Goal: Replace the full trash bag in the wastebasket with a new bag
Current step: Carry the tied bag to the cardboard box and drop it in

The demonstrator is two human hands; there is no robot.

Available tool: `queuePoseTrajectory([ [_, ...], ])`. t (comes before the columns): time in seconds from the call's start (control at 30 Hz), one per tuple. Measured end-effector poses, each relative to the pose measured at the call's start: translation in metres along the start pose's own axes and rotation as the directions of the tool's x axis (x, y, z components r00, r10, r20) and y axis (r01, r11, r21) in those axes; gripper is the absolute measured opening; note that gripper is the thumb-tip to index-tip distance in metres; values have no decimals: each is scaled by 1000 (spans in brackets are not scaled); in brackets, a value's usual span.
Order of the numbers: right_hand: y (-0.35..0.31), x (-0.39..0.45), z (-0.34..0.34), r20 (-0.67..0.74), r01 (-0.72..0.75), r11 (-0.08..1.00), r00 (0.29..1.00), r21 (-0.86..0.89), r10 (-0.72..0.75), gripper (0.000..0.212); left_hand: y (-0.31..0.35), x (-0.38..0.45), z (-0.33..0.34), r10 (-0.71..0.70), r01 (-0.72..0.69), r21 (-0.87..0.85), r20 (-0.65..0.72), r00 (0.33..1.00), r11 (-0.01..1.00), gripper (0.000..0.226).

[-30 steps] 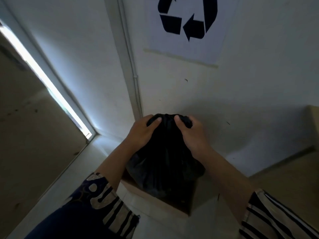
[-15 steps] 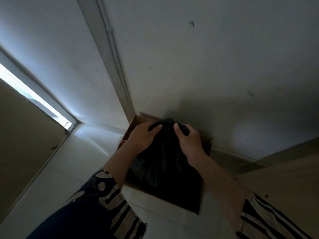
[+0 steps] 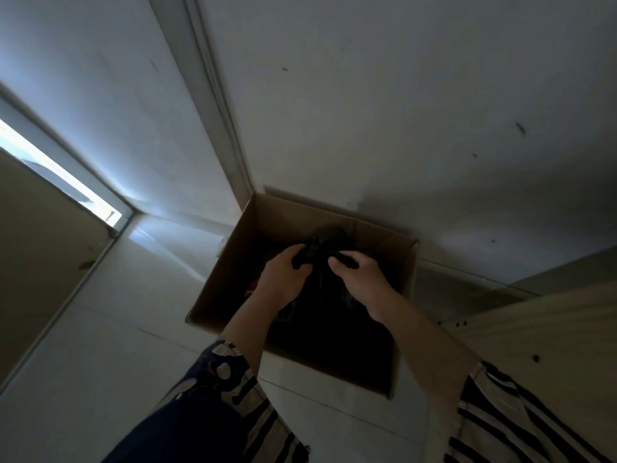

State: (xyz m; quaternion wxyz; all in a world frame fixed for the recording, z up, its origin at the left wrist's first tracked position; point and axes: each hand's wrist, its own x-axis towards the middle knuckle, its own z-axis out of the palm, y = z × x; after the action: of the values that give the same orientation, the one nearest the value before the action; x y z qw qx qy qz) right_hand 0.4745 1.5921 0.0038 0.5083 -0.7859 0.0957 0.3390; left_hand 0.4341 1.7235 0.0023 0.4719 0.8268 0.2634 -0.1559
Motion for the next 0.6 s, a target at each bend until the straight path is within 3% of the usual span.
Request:
queuePoseTrajectory([
  [0.3, -46, -78, -33, -13, 132, 966, 990, -223, -138, 46, 69, -82, -34, 101, -95, 132, -38, 994, 987, 46],
  [0.6, -117, -236, -96, -23, 276, 897, 953, -345, -302, 46, 169, -238, -83, 177, -147, 178, -164, 971, 973, 44],
])
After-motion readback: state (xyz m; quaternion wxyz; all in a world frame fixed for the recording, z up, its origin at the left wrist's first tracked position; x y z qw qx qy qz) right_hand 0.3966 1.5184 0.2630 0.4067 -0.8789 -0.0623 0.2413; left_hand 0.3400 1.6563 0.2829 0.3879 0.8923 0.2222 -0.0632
